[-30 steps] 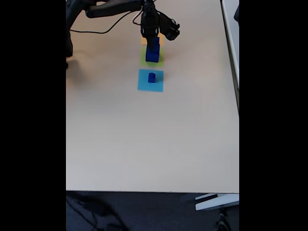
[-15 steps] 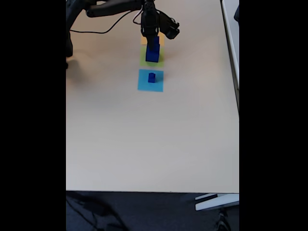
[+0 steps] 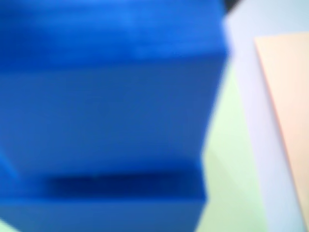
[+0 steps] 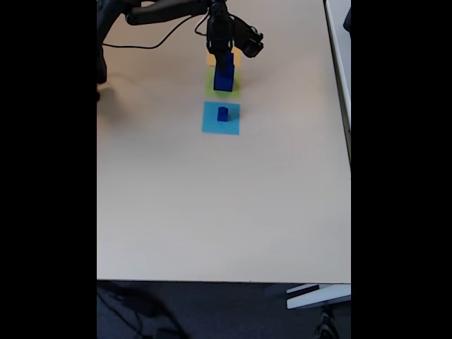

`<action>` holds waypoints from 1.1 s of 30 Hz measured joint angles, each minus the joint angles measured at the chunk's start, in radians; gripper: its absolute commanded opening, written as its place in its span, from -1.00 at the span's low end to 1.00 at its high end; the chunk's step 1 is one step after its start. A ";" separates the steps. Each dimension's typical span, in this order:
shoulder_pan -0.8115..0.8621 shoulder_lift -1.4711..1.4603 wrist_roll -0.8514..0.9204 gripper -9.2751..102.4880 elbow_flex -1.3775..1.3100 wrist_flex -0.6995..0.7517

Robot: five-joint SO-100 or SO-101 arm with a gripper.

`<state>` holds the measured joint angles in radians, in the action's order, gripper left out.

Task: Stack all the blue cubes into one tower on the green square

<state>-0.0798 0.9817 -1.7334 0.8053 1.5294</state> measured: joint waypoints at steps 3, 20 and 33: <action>0.000 0.000 0.002 -0.77 0.000 -0.002; 0.012 0.000 0.011 -0.77 0.002 -0.002; 0.012 0.012 0.011 -0.71 0.014 -0.003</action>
<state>-0.0675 0.9940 -1.7227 0.8191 1.5263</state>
